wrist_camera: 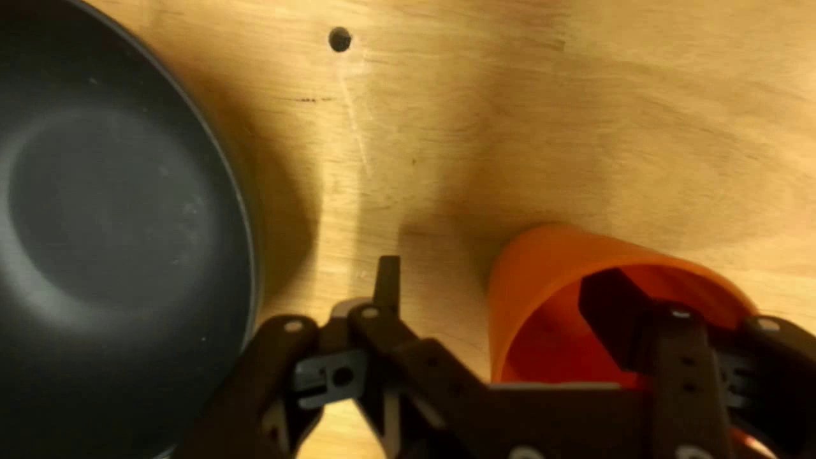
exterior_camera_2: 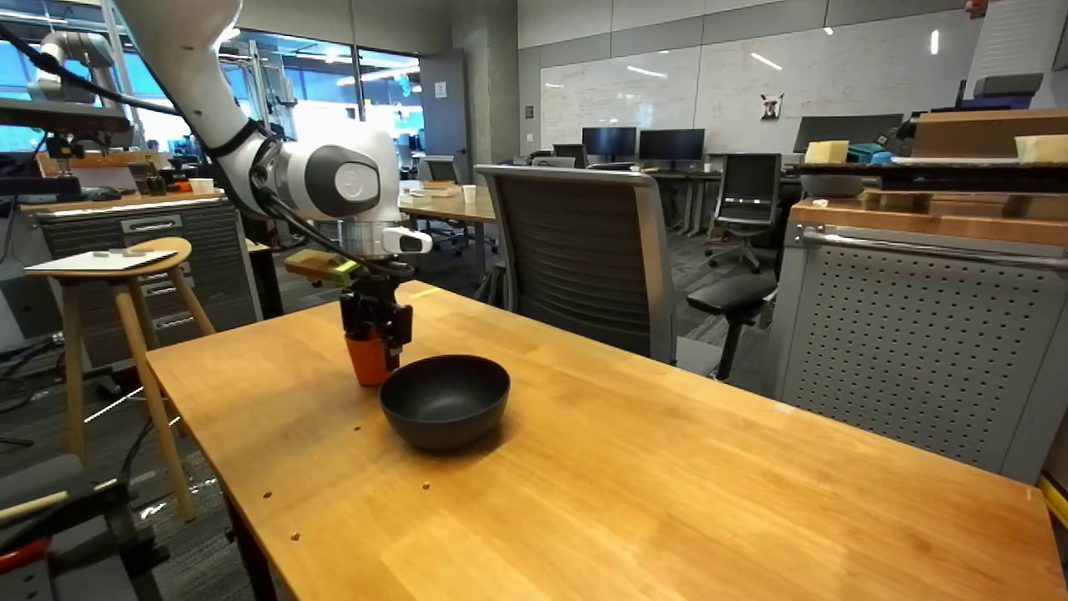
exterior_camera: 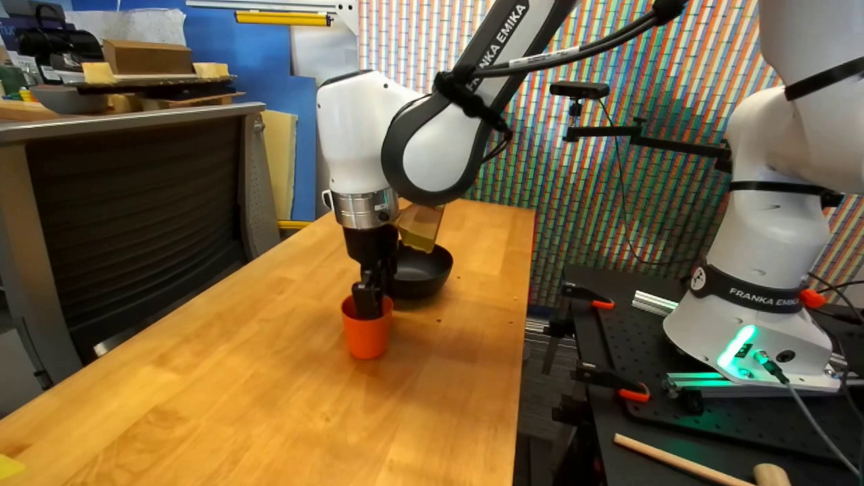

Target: Put the cup into the bowl.

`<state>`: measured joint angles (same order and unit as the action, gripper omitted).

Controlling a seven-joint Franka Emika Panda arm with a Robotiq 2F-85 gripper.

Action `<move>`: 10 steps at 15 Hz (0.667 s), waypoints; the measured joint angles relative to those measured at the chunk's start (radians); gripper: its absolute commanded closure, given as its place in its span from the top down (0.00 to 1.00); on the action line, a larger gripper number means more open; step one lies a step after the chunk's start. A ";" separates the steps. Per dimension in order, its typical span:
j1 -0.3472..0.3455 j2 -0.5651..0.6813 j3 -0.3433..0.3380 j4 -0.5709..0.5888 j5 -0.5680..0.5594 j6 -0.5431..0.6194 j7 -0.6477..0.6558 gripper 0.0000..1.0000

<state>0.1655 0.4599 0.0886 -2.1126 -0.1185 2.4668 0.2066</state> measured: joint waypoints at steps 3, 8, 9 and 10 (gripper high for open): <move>0.006 0.025 0.000 0.029 0.007 -0.003 -0.001 0.19; 0.004 -0.040 -0.027 0.032 0.013 0.000 0.007 0.00; 0.003 -0.072 -0.047 0.027 0.010 0.001 0.016 0.01; -0.001 -0.107 -0.069 0.019 0.009 0.001 0.028 0.01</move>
<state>0.1645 0.3525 0.0199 -2.0939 -0.1094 2.4679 0.2342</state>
